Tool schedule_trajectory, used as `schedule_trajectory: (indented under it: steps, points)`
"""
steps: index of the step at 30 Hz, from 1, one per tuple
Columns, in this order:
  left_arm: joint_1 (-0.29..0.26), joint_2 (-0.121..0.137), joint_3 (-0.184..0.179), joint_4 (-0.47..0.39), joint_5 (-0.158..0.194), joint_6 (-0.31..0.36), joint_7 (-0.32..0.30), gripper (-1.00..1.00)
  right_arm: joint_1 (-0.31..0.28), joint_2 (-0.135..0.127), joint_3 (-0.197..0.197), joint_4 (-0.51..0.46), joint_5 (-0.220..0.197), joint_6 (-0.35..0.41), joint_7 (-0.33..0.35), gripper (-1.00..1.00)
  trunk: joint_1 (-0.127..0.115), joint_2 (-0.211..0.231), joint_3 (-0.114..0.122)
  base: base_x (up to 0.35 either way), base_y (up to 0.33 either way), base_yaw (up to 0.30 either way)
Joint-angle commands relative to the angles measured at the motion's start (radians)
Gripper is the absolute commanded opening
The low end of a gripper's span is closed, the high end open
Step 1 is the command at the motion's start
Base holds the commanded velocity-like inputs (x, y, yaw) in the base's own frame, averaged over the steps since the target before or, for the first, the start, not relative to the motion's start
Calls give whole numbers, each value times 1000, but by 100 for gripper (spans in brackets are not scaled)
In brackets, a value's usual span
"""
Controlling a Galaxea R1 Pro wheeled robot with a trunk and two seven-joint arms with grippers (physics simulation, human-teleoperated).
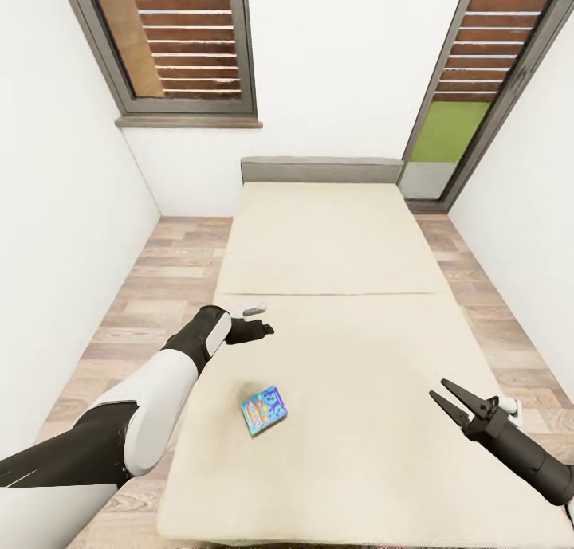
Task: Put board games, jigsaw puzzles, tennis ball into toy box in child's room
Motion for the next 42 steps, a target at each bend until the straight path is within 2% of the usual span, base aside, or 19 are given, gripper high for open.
schedule_trajectory:
  steps: [1, 15, 22, 23, 27, 31, 35, 42]
  points:
    - [0, -1, 4, -1, 6, 4, 2, 100, -1, 0, -2, 0, 0, 4, 3, 100, 0, -2, -3, 0, 0, 0]
    - [0, -1, 4, -1, 6, -4, 2, 100, -1, 0, -8, -2, -1, 9, 16, 100, 0, -2, -26, 0, 0, 0]
    - [0, -1, 3, -1, 7, -5, 2, 100, 1, 0, -24, -11, -1, 34, 128, 100, 0, -2, -37, 0, 0, 0]
    - [0, -1, 3, -1, 7, -5, 2, 100, 2, 0, -32, -19, -1, 45, 157, 100, 0, -2, -39, 0, 0, 0]
    - [0, -1, 3, -1, 7, -5, 2, 100, 24, -5, -61, -52, -2, 62, 201, 100, 0, -2, -46, 0, 0, 0]
    - [0, -1, 3, -1, 7, -5, 2, 100, 94, -10, -129, -123, -18, 71, 265, 100, 0, -2, -52, 0, 0, 0]
    - [0, -1, 3, 0, 7, -5, 2, 100, 129, -12, -166, -152, -31, 72, 303, 100, 0, -2, -59, 0, 0, 0]
    - [0, -1, 3, -1, 7, -9, 2, 100, 144, -11, -181, -163, -32, 70, 318, 100, 0, -2, -70, 0, 0, 0]
